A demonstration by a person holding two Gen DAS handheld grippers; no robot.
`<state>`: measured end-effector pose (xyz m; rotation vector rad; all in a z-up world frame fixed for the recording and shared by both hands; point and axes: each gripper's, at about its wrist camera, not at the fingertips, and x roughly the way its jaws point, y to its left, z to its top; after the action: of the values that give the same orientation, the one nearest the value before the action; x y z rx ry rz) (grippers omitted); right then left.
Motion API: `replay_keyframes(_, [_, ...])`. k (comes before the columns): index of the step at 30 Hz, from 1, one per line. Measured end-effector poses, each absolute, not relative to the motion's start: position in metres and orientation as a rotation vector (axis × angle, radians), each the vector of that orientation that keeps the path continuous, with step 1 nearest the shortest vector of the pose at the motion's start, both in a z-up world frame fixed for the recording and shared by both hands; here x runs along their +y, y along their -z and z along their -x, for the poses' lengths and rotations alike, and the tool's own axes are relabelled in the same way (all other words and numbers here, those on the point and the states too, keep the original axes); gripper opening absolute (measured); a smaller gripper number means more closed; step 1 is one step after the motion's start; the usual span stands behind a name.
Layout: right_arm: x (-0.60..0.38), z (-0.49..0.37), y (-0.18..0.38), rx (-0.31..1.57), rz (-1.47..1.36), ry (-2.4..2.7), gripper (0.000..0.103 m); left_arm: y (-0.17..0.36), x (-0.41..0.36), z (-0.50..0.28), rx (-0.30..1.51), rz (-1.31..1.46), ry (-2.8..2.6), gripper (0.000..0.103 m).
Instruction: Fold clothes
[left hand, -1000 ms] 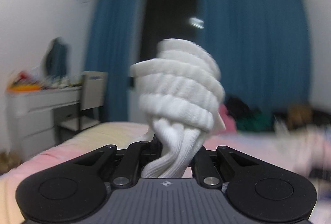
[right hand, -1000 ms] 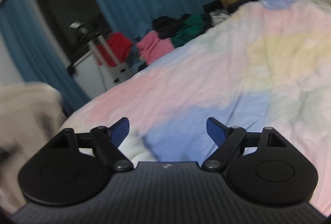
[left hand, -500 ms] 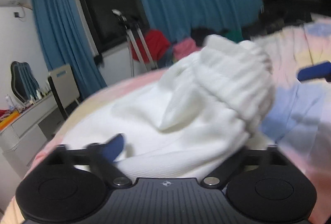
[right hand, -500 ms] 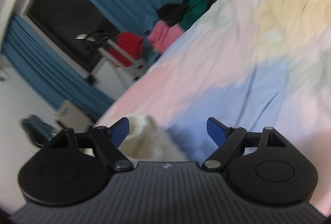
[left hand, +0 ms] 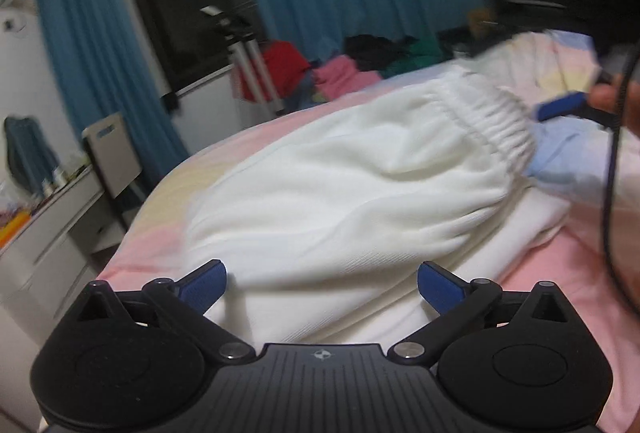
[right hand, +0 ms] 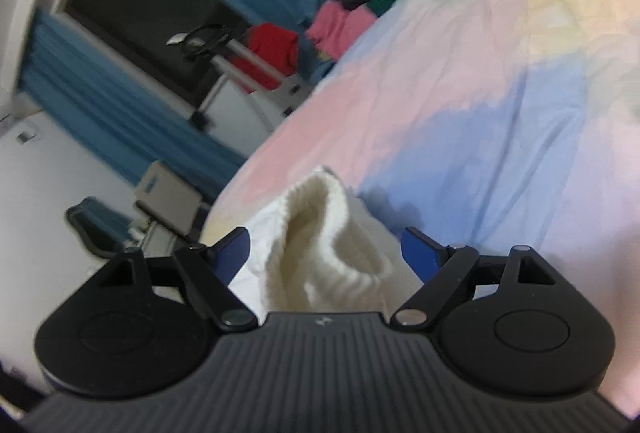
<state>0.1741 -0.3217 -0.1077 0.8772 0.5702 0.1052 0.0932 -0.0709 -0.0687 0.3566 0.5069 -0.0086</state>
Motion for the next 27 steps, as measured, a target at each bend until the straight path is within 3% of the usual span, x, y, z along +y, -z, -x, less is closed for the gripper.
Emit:
replay_keyframes(7, [-0.312,-0.153,0.116,0.639,-0.96,-0.16,0.086,0.057,-0.036,-0.075,0.522,-0.167,-0.034,0.102])
replay_keyframes(16, [-0.261,-0.177,0.131,0.778,-0.794,-0.193,0.083,0.053,-0.023,-0.068,0.536,-0.1,-0.053,0.102])
replay_keyframes(17, [-0.256,-0.178,0.13,0.76,-0.759,-0.193,0.078,0.053,-0.022,-0.068,0.534,-0.095,-0.052,0.102])
replay_keyframes(19, [-0.252,-0.177,0.124,0.723,-0.691,-0.189,0.055,0.052,-0.021,-0.069,0.531,-0.089,-0.052,0.102])
replay_keyframes(21, [-0.25,-0.176,0.115,0.683,-0.624,-0.182,0.041,0.052,-0.02,-0.068,0.527,-0.087,-0.054,0.102])
replay_keyframes(27, [-0.266,-0.178,0.093,0.583,-0.611,-0.185,0.035,0.051,-0.018,-0.064,0.524,-0.082,-0.058,0.102])
